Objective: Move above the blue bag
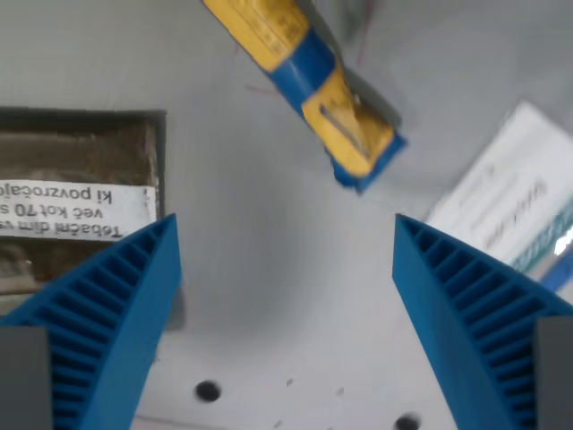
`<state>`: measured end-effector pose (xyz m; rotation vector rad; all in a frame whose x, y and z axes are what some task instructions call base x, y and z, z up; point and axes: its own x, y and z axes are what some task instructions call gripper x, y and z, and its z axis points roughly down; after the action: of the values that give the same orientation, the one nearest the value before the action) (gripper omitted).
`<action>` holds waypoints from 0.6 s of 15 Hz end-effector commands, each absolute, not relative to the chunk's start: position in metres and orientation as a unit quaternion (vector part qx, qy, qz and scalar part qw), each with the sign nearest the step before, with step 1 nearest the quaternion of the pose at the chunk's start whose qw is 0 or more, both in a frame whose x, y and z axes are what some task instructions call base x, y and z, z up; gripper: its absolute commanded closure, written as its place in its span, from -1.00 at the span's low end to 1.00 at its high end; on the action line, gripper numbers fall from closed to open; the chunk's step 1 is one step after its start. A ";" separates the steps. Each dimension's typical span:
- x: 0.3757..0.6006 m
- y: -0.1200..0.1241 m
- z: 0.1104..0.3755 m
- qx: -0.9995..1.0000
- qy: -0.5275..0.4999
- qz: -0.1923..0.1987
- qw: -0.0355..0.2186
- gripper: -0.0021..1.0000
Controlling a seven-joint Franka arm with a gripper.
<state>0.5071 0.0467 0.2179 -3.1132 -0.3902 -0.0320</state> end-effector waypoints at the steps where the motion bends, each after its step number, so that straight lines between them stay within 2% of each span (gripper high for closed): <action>1: 0.521 0.048 0.210 -0.951 -0.308 -0.002 -0.013 -1.00; 9: 0.541 0.049 0.185 -0.912 -0.410 -0.005 -0.011 -1.00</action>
<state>0.5329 0.0496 0.1867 -3.0187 -0.8519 -0.0380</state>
